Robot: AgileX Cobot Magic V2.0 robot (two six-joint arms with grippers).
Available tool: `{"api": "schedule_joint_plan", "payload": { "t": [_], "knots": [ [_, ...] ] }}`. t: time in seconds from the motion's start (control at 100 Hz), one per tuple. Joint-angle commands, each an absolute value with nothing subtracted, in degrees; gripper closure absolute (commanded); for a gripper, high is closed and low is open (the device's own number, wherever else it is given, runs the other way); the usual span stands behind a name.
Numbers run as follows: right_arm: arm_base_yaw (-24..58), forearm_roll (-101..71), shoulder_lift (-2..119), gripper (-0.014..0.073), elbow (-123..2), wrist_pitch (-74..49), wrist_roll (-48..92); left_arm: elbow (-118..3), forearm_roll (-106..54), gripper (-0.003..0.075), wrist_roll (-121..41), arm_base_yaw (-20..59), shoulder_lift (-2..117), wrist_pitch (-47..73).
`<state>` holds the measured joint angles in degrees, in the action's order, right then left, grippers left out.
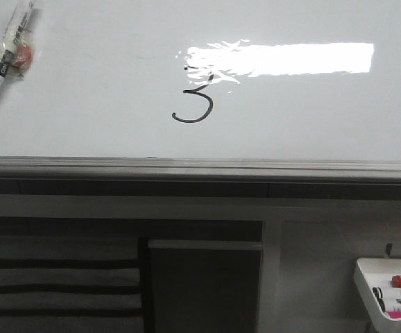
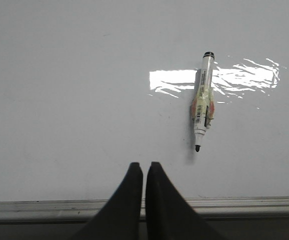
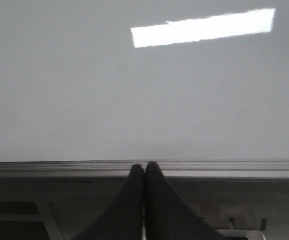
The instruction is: Write number 3 on whiteboard
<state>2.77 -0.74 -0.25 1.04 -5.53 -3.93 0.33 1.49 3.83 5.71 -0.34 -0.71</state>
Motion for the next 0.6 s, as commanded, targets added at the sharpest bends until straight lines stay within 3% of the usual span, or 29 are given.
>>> {"api": "schedule_joint_plan", "payload": {
  "t": [0.0,0.59],
  "knots": [
    [2.46,-1.23,-1.76,0.0673,2.3,0.97,-4.03,0.42,0.95,0.0739,4.3,5.56,-2.2,-5.3],
    [2.46,-1.23,-1.76,0.0673,2.29,2.11,-4.02,0.42,0.95,0.0739,4.3,5.56,-2.2,-5.3]
  ]
}}
